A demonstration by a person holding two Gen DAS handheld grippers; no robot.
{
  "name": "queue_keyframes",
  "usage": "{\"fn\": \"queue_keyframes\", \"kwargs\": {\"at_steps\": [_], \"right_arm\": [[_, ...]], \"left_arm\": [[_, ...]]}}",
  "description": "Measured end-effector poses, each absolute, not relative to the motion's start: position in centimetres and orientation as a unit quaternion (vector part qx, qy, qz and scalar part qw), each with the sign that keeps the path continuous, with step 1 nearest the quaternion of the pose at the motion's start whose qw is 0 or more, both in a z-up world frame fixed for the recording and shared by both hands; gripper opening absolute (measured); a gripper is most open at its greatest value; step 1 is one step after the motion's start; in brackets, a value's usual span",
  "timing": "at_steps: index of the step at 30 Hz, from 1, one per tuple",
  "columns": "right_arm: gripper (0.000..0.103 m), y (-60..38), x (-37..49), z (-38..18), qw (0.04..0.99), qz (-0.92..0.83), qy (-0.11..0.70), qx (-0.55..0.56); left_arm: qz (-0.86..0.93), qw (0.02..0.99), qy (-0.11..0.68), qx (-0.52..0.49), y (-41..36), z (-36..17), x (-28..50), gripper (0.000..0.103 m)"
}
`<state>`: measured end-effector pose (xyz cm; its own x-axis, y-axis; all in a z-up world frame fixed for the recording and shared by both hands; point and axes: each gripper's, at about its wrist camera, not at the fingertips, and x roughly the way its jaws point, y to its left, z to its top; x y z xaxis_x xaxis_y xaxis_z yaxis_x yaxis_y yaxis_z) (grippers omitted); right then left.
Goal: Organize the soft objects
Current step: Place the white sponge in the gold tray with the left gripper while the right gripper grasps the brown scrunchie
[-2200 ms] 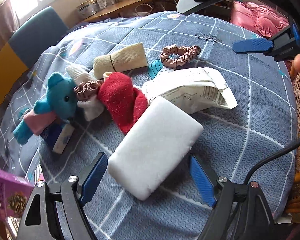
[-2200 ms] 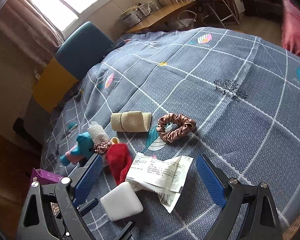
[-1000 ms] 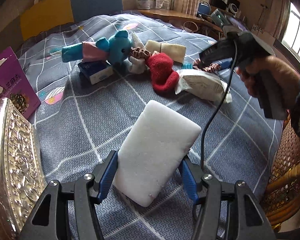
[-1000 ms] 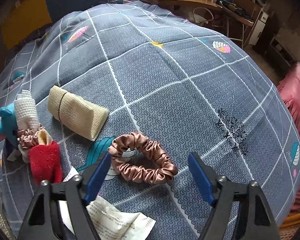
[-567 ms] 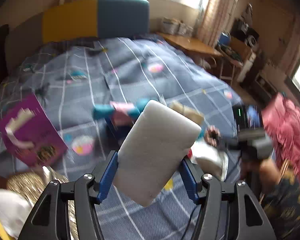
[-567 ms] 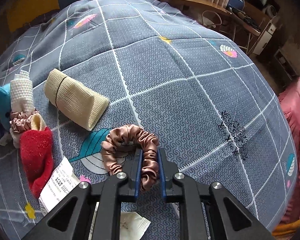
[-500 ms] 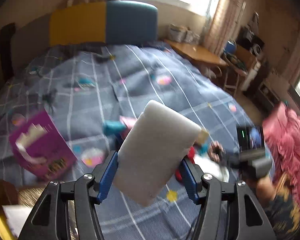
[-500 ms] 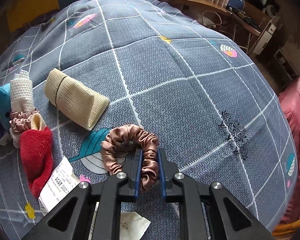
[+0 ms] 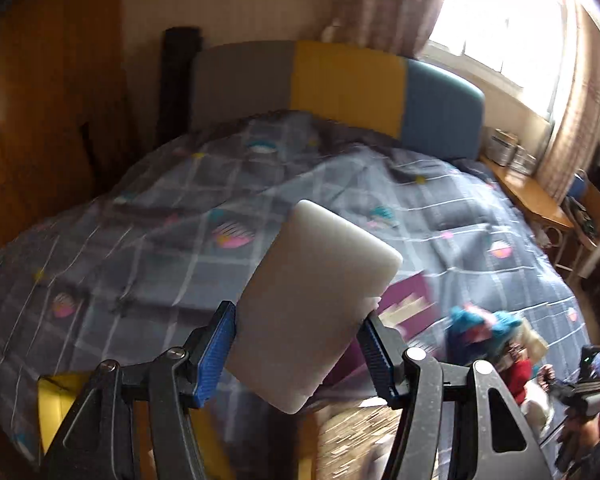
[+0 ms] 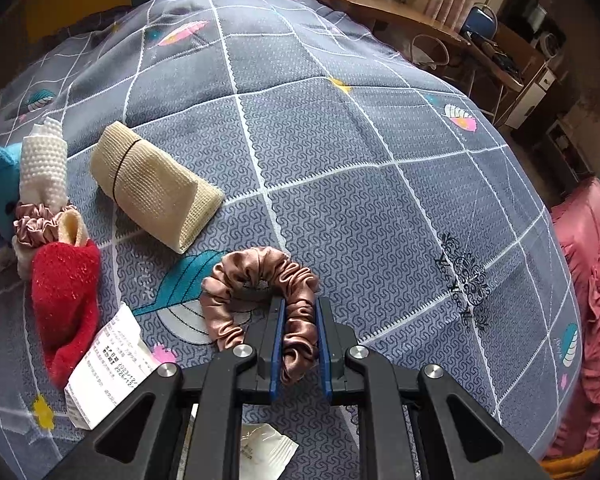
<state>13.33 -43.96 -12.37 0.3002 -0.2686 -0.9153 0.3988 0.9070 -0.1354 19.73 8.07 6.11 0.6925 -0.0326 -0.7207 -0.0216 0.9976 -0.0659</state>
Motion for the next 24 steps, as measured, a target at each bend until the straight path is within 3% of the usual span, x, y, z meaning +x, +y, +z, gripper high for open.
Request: {"fn": "queue_keyframes", "kwargs": {"at_steps": [12, 24], "right_arm": [[0.012, -42.1, 13.2, -12.2, 0.806, -0.212, 0.553, 0.005], [0.009, -43.0, 13.0, -11.2, 0.813, -0.207, 0.539, 0.07]], "left_arm": [[0.106, 0.881, 0.441, -0.135, 22.1, -4.3, 7.7, 0.063], [0.129, 0.862, 0.463, -0.159, 23.8, -9.1, 3.5, 0.082]]}}
